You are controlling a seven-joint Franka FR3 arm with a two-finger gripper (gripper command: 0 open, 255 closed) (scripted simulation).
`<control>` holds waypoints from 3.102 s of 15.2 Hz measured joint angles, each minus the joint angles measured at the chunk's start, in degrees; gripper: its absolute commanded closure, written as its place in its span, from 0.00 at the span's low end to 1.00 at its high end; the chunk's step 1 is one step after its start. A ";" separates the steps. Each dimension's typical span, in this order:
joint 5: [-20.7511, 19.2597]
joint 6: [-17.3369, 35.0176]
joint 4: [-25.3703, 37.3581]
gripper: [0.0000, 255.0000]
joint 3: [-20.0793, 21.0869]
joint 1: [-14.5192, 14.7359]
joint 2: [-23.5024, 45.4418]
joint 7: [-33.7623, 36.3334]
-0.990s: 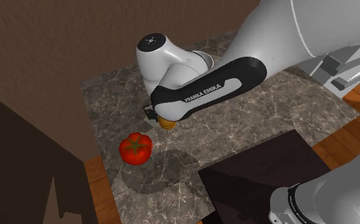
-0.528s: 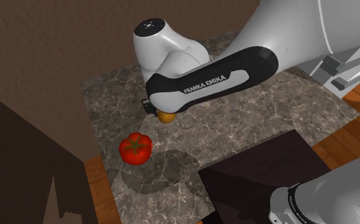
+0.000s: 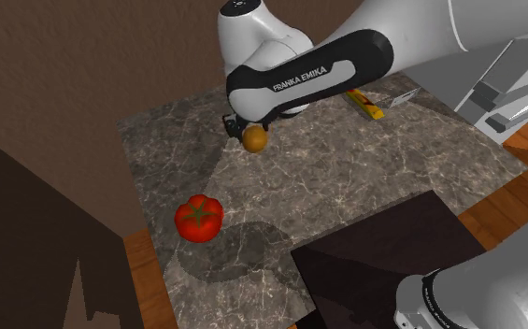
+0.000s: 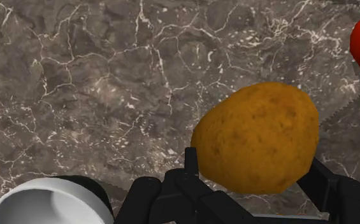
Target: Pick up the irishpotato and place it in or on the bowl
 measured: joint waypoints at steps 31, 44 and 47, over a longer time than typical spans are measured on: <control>-5.24 -23.78 69.20 1.00 -10.93 -4.84 43.80 -26.38; -5.86 -17.23 64.31 1.00 -11.30 -5.51 45.62 -25.52; -5.87 -17.21 64.34 1.00 -11.31 -5.51 45.65 -25.52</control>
